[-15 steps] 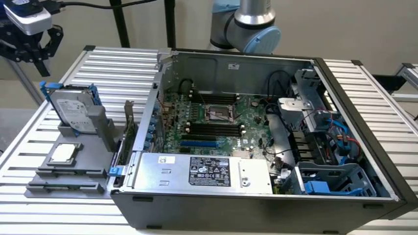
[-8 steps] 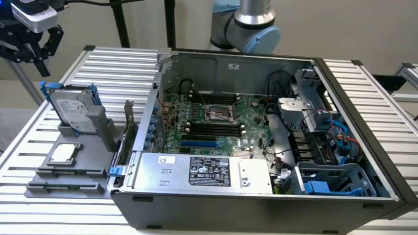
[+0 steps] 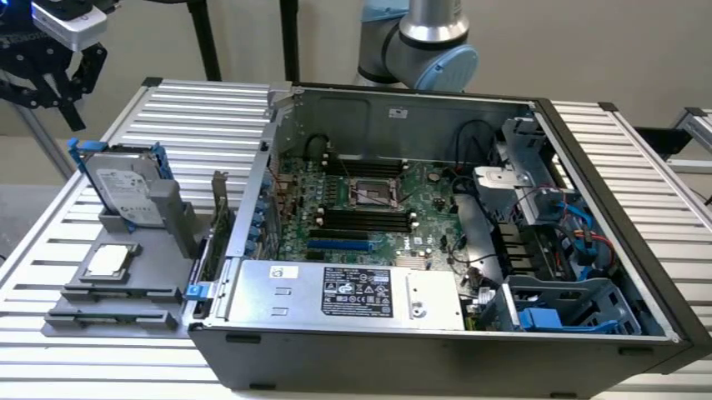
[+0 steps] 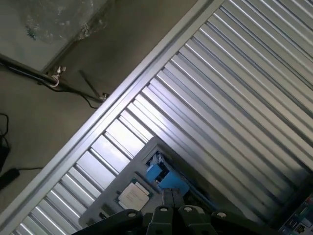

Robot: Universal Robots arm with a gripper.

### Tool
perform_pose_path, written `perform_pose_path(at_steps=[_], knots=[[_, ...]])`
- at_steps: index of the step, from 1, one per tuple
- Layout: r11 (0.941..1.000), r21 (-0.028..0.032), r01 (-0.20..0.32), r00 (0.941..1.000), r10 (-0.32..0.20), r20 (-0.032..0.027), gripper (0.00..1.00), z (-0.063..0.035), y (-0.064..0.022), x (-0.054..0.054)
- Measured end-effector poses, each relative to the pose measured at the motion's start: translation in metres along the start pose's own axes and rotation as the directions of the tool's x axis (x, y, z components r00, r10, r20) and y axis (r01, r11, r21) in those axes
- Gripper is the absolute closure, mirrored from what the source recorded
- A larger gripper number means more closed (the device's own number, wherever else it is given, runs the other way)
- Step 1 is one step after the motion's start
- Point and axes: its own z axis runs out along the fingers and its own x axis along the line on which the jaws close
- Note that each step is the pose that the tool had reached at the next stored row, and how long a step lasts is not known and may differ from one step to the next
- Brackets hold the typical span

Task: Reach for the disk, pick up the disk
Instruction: 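Pick up the disk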

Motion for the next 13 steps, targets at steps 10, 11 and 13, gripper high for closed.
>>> perform_pose_path(at_steps=[10, 11, 13], knots=[[0.9872, -0.0007, 0.16, 0.9872, -0.16, -0.0058, 0.89, 0.0, -0.0003, -0.0004], [0.9849, -0.0008, 0.173, 0.9848, -0.173, -0.0062, 0.89, 0.0, -0.0004, -0.0005], [0.9801, -0.0011, 0.198, 0.9801, -0.198, -0.0072, 0.89, -0.0001, -0.0008, -0.0009]])
